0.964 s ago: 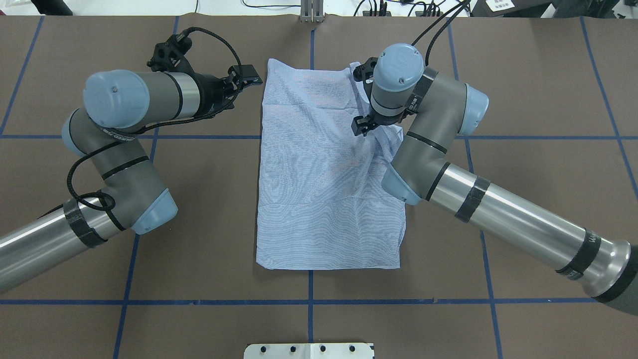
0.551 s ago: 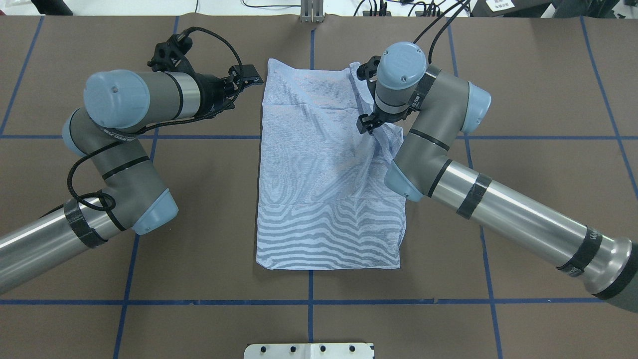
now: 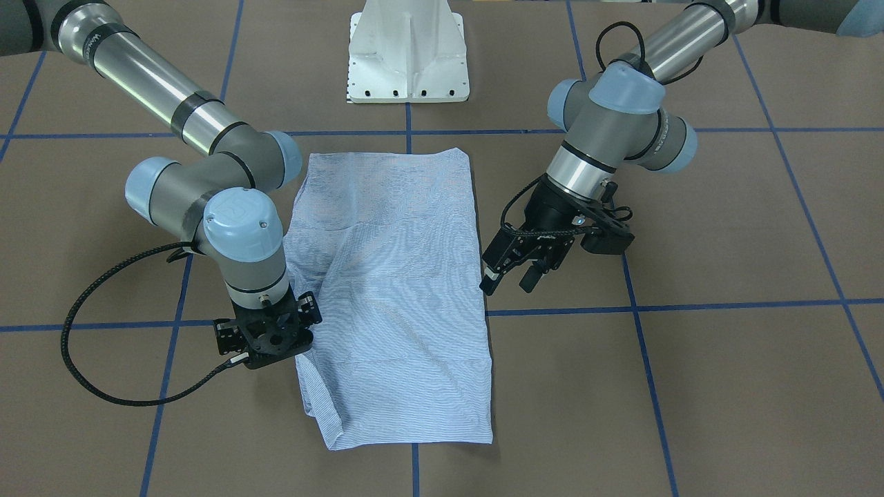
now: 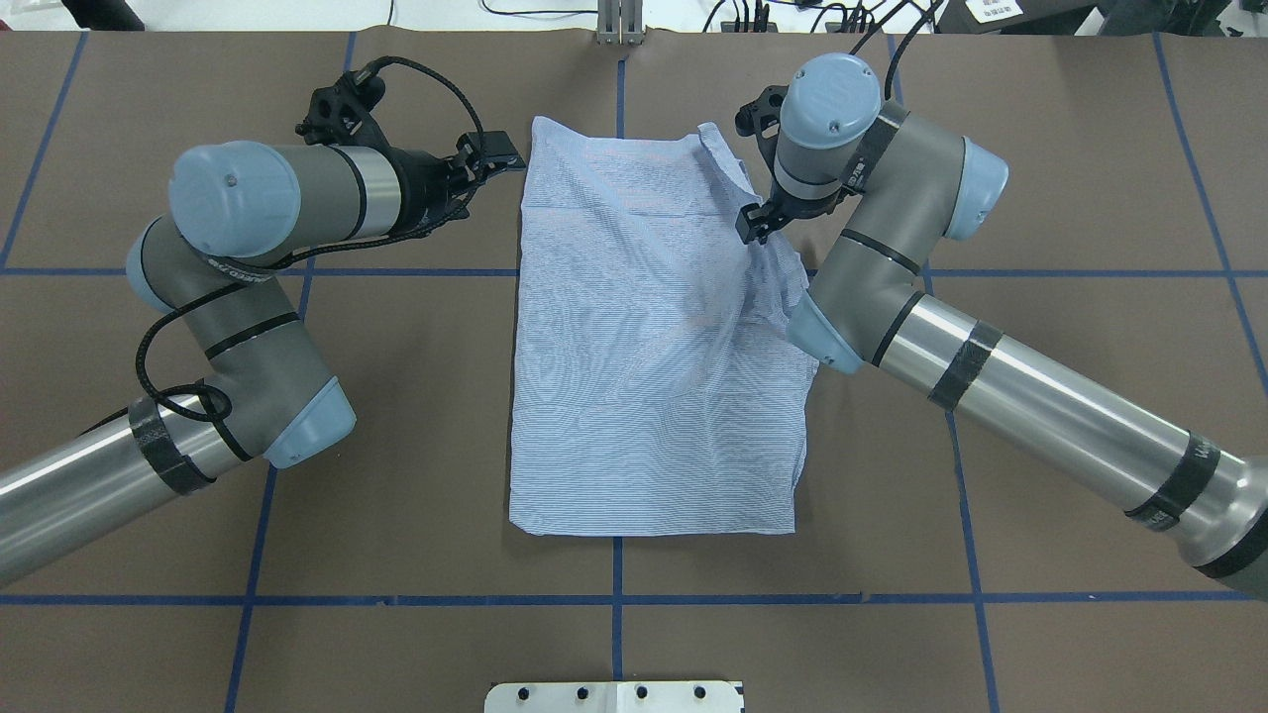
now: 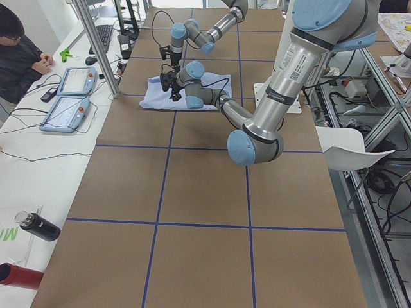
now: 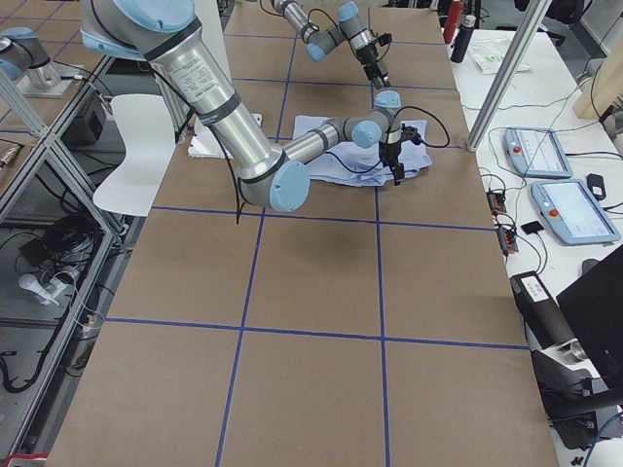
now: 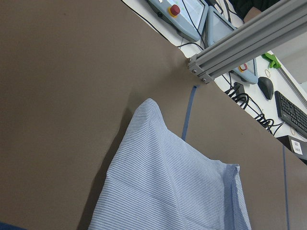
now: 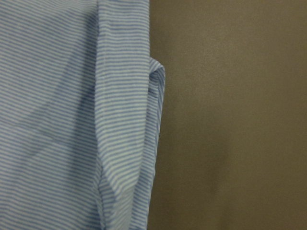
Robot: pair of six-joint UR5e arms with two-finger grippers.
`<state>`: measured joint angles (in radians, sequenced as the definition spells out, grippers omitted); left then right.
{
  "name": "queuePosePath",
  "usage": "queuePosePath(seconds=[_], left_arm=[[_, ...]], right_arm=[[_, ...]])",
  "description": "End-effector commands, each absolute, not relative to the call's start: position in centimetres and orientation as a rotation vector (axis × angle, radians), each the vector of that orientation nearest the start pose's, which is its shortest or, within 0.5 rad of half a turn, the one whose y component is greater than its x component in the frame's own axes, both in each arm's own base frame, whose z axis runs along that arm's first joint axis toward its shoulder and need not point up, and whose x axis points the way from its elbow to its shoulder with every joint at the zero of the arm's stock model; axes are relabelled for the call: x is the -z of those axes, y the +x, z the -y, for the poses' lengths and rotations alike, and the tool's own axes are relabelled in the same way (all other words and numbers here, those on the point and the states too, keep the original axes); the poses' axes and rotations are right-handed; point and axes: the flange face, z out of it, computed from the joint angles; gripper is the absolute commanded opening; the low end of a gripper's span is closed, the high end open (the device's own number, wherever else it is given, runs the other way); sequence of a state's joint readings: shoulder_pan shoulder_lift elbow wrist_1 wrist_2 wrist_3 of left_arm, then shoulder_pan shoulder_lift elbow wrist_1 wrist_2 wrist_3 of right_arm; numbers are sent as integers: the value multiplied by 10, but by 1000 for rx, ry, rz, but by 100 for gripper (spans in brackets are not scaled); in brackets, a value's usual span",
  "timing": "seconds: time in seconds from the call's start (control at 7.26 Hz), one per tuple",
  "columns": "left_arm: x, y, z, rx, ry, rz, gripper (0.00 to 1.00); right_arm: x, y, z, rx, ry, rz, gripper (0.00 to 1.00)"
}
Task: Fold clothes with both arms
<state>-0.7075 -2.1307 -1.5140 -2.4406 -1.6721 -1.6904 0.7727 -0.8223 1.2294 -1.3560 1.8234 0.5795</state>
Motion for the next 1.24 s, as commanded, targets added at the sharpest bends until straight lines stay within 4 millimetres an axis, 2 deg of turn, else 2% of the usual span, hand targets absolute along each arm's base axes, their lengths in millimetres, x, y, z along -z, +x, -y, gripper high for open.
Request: queuePosePath(seconds=[0.0,0.14,0.41,0.55,0.83,0.96,1.1], left_arm=[[-254,442,539,619,322,-1366,100],[-254,443,538,618,321,-1366,100],[-253,443,538,617,320,-1368,100],[-253,443,538,617,320,-1368,100],[-256,443,538,617,317,-1363,100],[-256,443,538,617,317,-1363,100],[-256,443,538,617,317,-1363,100]], right_arm=[[-367,-459,641,310,320,548,100],[-376,-446,647,317,321,535,100],[-365,-441,650,321,316,577,100],[-359,-442,649,324,313,594,100],[-330,-452,649,285,349,652,100],[-320,-453,643,260,356,717,100],[-319,-463,628,279,330,756,100]])
